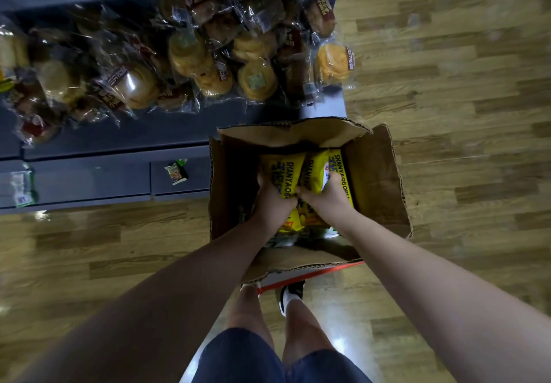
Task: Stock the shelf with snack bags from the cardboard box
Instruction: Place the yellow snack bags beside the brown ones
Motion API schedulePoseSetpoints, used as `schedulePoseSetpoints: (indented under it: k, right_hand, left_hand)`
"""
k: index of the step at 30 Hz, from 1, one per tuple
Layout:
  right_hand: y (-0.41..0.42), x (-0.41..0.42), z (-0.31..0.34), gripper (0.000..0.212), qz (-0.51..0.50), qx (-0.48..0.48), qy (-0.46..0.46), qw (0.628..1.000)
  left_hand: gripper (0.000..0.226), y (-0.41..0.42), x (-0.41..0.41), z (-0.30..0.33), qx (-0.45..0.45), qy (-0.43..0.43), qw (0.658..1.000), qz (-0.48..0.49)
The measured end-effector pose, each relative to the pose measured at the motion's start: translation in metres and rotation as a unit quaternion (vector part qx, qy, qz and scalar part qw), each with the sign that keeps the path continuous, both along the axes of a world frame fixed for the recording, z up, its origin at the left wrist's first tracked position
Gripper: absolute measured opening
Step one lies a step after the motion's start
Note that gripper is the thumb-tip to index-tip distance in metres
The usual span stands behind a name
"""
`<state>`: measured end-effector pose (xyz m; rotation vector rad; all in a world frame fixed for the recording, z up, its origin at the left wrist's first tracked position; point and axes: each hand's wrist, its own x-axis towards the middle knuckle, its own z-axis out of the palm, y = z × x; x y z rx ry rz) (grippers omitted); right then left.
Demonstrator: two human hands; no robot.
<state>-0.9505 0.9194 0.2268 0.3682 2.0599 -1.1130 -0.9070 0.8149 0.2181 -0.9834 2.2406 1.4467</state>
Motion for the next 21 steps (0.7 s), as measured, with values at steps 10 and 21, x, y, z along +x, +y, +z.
schedulePoseSetpoints:
  k: [10,21]
  right_hand:
    - [0.013,-0.012,-0.009,0.041,0.096,0.159,0.092,0.978]
    - [0.003,-0.004,-0.020,0.071,0.367,0.267,0.262,0.852]
  left_hand:
    - [0.089,-0.003,0.004,-0.020,-0.067,-0.087,0.993,0.031]
    - [0.085,0.007,0.013,-0.036,-0.202,-0.140,0.967,-0.062]
